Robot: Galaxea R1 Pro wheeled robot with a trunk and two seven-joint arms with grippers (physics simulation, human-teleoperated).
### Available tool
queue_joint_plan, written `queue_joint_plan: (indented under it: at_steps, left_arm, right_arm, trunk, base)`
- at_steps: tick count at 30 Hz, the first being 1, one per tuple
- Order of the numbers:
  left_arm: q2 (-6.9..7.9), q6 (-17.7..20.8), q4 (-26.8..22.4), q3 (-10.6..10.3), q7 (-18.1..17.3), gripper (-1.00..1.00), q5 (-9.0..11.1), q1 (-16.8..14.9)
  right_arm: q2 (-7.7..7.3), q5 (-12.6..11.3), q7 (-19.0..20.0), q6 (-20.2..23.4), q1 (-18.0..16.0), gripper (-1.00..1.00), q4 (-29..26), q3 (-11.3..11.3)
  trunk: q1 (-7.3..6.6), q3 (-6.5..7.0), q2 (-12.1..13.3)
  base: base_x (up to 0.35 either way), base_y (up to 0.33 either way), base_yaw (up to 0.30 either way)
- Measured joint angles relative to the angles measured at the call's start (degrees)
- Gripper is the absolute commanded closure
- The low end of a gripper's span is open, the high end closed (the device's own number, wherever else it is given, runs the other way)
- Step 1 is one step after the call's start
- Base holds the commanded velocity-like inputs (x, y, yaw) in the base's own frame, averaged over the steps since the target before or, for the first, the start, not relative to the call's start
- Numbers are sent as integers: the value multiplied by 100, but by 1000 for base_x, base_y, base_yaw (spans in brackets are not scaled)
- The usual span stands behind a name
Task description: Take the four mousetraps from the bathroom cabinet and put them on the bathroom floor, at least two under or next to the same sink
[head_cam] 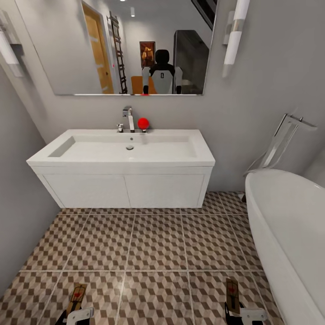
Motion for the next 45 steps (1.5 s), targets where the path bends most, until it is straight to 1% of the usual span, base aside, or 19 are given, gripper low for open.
queue_joint_plan:
  at_steps: [45]
  left_arm:
    - [0,0,0,0,2,100,0,0]
  right_arm:
    - [0,1,0,9,0,100,0,1]
  trunk:
    - [0,0,0]
  base:
    - [0,0,0]
